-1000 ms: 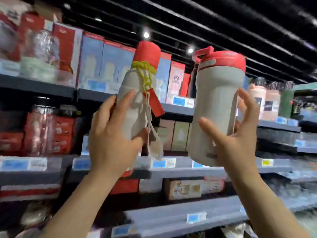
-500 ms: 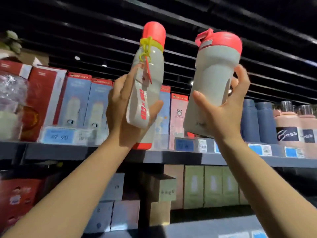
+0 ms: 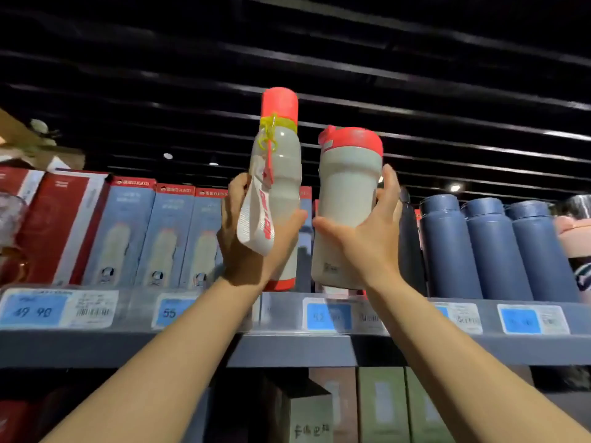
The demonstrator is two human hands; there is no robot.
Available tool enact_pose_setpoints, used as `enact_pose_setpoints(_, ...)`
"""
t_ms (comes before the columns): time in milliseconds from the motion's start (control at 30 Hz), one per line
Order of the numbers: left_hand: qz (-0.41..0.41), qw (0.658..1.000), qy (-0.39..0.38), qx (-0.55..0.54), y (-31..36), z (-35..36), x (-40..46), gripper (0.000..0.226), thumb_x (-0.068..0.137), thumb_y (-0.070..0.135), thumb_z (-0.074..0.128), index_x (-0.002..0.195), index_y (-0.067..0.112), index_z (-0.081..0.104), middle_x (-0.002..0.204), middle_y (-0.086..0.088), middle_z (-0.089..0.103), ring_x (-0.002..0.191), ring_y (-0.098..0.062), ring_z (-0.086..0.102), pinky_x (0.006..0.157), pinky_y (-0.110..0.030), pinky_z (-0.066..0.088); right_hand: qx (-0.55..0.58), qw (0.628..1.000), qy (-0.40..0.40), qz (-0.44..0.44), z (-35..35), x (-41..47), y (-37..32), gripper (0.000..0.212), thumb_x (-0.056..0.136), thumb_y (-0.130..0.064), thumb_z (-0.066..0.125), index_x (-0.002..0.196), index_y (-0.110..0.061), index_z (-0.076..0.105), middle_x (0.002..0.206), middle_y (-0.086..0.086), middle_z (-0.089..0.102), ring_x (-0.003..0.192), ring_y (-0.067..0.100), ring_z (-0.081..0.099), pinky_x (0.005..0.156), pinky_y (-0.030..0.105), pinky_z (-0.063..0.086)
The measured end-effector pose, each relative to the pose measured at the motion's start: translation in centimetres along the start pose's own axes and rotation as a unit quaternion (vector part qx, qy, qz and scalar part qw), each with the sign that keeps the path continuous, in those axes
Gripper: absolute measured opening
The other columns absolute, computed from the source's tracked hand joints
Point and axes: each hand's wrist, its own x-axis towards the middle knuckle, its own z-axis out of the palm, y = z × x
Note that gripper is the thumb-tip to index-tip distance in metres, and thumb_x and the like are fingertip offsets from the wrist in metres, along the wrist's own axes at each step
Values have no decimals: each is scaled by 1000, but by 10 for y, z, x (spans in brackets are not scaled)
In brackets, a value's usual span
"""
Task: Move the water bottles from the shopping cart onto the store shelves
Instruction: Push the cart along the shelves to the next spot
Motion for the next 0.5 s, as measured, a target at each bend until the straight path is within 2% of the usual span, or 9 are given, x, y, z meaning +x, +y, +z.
enact_pose_setpoints(33,23,1000,20,7,45,-9,-18,90,61,76,75,138,41,44,131,0,58,118,-26,58,92,-45,49,-2,1000,-9,5,0,-2,6,113,64,-25,86,148,-38,12,140,2,31,116,17,45,84,23,40)
enact_pose_setpoints(100,40,993,62,92,84,-16,-35,85,73,51,79,144,35,34,131,-6,54,112,-26,55,86,-40,47,-1,999,-37,13,0,-3,15,111,64,-24,86,147,-39,14,140,1,31,110,15,45,74,15,40)
enact_pose_setpoints(133,32,988,71,135,94,-21,-39,84,77,43,79,145,37,30,132,-6,52,111,-26,53,84,-38,44,5,998,-52,19,0,-3,19,111,64,-23,86,147,-39,14,139,1,31,109,14,45,71,12,38)
enact_pose_setpoints(200,-16,983,63,170,94,-26,-34,81,85,35,74,145,46,21,131,-5,49,104,-25,50,80,-36,40,7,996,-81,25,0,-4,22,113,63,-26,88,146,-42,13,137,0,31,110,16,46,72,18,42)
enact_pose_setpoints(267,-40,973,9,228,91,-24,-34,86,85,38,72,146,49,12,122,-5,46,96,-24,45,76,-36,37,0,993,-112,33,0,-6,21,115,60,-29,89,145,-44,12,134,-1,31,109,17,46,79,27,44)
enact_pose_setpoints(333,-49,968,-37,243,93,-23,-36,90,82,45,72,148,48,10,121,-6,46,103,-29,49,76,-36,38,-12,990,-135,43,0,-6,21,114,61,-26,89,145,-43,14,132,0,30,107,17,45,81,30,44)
enact_pose_setpoints(400,-57,968,-43,239,96,-24,-35,90,81,47,71,149,46,12,125,-11,47,112,-34,50,81,-40,44,-26,987,-143,63,0,-5,23,112,62,-26,88,145,-41,14,134,3,31,105,19,47,81,32,45)
enact_pose_setpoints(500,-68,968,-50,236,96,-25,-35,95,75,50,74,148,44,14,125,-13,44,110,-38,51,89,-48,48,-42,983,-152,93,-2,-2,25,113,63,-26,88,145,-39,12,135,6,31,103,22,47,83,35,46)
